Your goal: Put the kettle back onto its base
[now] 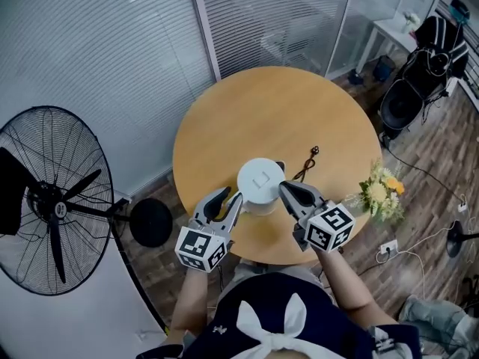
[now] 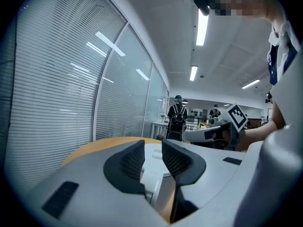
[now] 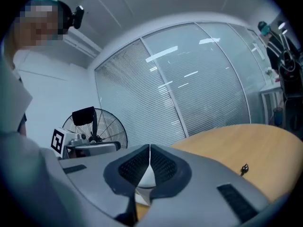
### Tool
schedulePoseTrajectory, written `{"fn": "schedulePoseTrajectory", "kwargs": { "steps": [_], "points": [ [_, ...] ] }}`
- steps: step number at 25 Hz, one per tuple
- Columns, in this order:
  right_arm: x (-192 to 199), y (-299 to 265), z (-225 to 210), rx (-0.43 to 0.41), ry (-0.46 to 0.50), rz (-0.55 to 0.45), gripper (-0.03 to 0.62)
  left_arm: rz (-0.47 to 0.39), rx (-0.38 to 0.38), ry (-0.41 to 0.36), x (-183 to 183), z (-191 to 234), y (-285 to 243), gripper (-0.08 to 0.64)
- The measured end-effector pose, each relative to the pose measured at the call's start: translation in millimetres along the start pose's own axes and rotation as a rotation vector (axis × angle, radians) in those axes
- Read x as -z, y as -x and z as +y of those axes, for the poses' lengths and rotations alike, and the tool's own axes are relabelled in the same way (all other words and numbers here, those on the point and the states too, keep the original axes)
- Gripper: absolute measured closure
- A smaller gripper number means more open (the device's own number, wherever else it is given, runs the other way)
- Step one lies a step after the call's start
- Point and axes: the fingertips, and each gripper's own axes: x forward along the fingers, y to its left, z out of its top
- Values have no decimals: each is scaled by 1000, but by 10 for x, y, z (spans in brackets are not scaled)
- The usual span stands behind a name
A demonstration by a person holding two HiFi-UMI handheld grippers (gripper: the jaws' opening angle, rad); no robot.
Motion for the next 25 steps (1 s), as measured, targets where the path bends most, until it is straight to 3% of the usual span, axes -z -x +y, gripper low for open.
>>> {"fn": "schedulePoseTrajectory", "kwargs": {
  "steps": [6, 20, 25],
  "points": [
    [-75, 96, 102, 27, 90, -36, 569, 15, -37, -46, -102, -111, -40, 525],
    [-21, 189, 173, 26, 148, -6, 569, 47, 8, -65, -90, -505, -159, 534],
    [5, 66, 232, 28, 170, 10, 569, 57, 14, -61, -49, -417, -146, 534]
  ]
}}
